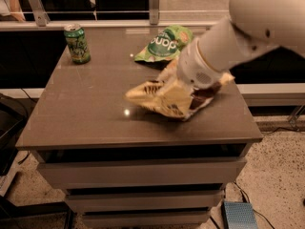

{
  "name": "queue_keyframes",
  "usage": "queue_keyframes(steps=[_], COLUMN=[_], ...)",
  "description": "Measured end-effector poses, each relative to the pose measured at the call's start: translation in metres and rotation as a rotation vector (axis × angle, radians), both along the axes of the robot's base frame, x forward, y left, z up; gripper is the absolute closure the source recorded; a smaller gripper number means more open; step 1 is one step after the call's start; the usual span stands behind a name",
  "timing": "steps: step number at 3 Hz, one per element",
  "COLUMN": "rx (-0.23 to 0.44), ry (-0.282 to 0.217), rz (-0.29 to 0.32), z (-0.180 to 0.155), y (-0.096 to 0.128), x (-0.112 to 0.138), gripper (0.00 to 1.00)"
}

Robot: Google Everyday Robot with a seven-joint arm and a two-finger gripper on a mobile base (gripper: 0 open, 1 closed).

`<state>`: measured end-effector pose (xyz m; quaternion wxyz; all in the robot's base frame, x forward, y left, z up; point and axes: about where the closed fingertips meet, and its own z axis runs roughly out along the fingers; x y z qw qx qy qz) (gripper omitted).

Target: Move brown chip bag near green can

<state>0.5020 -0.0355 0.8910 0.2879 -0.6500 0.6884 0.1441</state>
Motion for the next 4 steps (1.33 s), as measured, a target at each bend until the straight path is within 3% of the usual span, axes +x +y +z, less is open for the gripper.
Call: queue_keyframes(steps=[1, 2, 4], rx=[0.06, 0.089, 0.052], ry=[-0.135, -0.2, -0.216], rz=[0.085, 0.084, 0.09], z=[0.065, 0.101, 0.103], y=[0.031, 0.035, 0.03], x=[0.035, 0.043, 0.031], gripper=[1.0, 1.0, 1.0])
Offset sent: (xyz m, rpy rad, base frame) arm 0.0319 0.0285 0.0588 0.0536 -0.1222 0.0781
